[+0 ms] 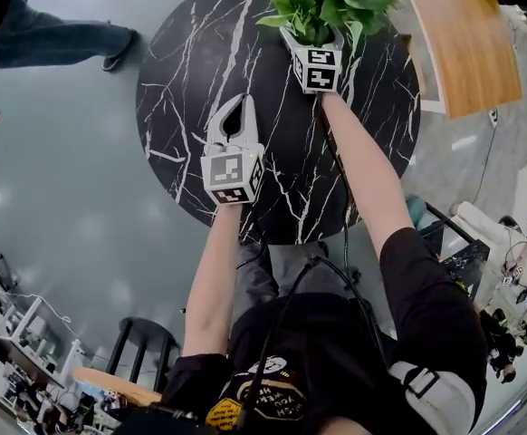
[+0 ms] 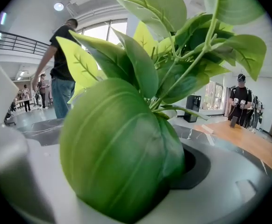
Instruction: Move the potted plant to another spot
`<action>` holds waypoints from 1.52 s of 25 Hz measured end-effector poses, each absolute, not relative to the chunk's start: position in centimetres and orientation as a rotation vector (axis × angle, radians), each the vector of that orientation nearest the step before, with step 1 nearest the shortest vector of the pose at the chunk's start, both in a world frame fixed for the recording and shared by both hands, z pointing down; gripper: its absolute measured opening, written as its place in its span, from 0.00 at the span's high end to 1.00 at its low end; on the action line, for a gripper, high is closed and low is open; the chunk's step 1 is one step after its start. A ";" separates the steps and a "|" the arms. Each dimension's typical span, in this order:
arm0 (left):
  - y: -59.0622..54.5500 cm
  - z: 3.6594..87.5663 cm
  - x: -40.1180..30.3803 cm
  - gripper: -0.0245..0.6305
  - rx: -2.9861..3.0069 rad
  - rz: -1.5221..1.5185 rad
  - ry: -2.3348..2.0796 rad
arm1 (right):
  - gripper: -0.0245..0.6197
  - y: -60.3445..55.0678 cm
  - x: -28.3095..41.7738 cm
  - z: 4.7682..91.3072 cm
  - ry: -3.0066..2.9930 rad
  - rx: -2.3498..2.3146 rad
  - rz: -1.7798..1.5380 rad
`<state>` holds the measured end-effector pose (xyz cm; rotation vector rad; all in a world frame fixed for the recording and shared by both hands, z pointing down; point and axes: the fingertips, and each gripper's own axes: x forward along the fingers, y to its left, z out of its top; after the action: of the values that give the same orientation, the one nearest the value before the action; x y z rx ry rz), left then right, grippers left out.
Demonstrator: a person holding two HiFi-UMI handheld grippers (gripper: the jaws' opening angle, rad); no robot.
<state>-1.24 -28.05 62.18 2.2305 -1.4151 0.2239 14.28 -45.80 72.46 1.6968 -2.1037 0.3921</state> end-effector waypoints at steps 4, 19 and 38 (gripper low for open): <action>-29.9 61.9 -0.2 0.96 2.247 0.215 -1.398 | 0.30 -45.7 14.2 72.5 -2.100 1.692 0.413; -23.3 58.3 -0.4 0.96 2.236 0.228 -1.363 | 0.70 -25.6 14.5 64.9 -2.100 1.728 0.523; -11.2 38.8 3.8 0.96 2.469 0.183 -1.204 | 0.96 -10.2 11.0 40.5 -2.294 1.749 0.491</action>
<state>3.82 -11.24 38.75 2.4685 -1.2040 0.1834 11.04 -10.17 40.49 1.7485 -2.2936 0.4910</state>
